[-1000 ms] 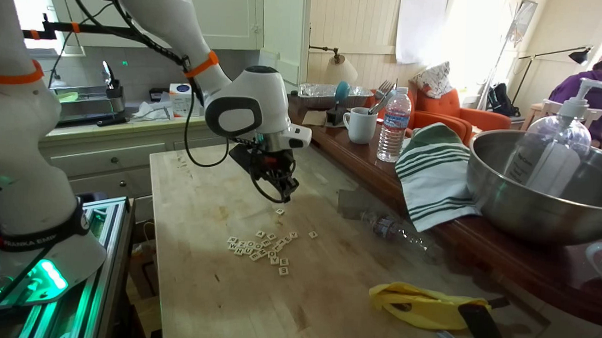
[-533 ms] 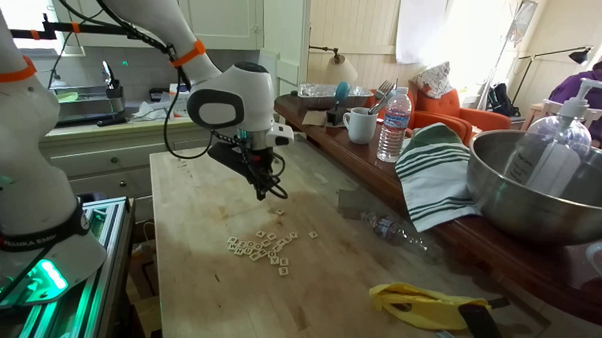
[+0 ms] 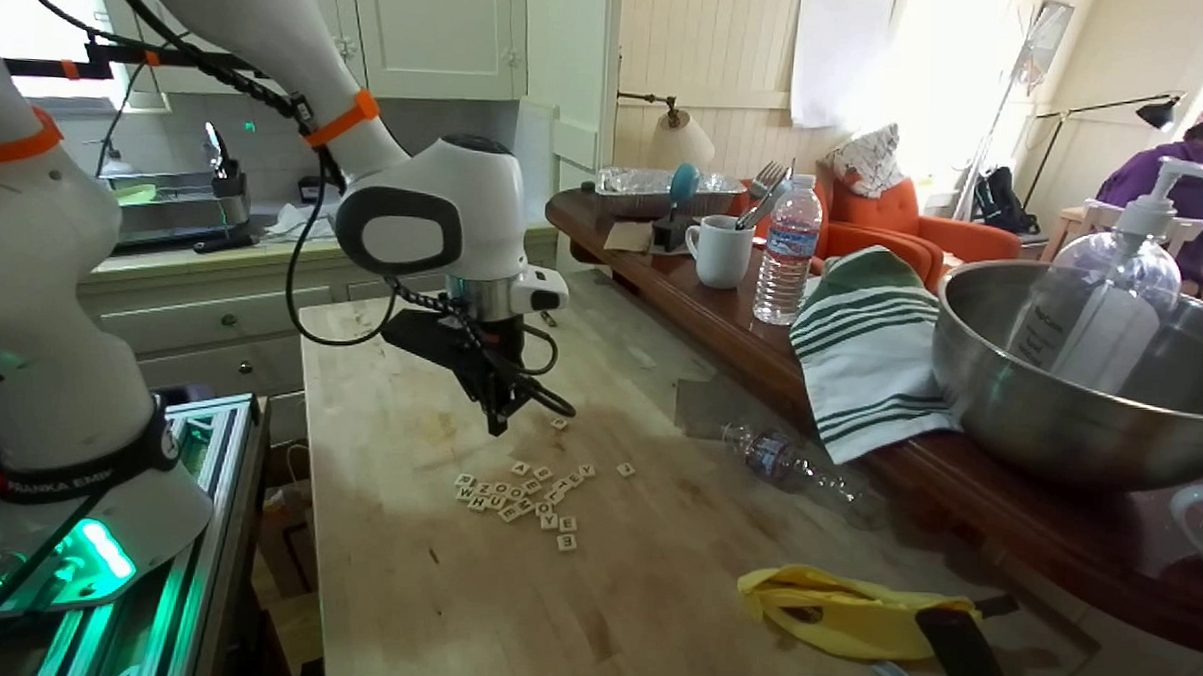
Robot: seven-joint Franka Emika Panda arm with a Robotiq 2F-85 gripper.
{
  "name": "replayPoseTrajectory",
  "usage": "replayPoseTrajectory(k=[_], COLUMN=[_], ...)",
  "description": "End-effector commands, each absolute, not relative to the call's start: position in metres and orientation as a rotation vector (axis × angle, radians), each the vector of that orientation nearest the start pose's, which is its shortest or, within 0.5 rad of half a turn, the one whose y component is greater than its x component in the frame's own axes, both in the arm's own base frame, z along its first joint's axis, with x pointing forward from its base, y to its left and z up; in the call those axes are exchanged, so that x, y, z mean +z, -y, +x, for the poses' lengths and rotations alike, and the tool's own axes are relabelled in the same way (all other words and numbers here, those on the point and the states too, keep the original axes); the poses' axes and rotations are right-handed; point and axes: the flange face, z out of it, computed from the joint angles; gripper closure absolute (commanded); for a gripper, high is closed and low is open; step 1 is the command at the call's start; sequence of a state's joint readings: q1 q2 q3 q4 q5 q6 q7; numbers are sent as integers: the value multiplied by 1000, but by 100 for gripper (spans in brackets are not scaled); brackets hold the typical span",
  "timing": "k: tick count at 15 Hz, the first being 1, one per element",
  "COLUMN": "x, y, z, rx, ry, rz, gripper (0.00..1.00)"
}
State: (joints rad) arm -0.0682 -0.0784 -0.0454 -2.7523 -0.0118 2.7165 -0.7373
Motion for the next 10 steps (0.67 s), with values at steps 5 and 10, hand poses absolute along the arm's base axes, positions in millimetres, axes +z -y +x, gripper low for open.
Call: replayPoseTrajectory(k=[5, 10], x=[247, 237], y=[81, 86], z=[399, 396], rx=[-133, -112], ry=[897, 851], rz=[-3119, -3117], gripper=[100, 100])
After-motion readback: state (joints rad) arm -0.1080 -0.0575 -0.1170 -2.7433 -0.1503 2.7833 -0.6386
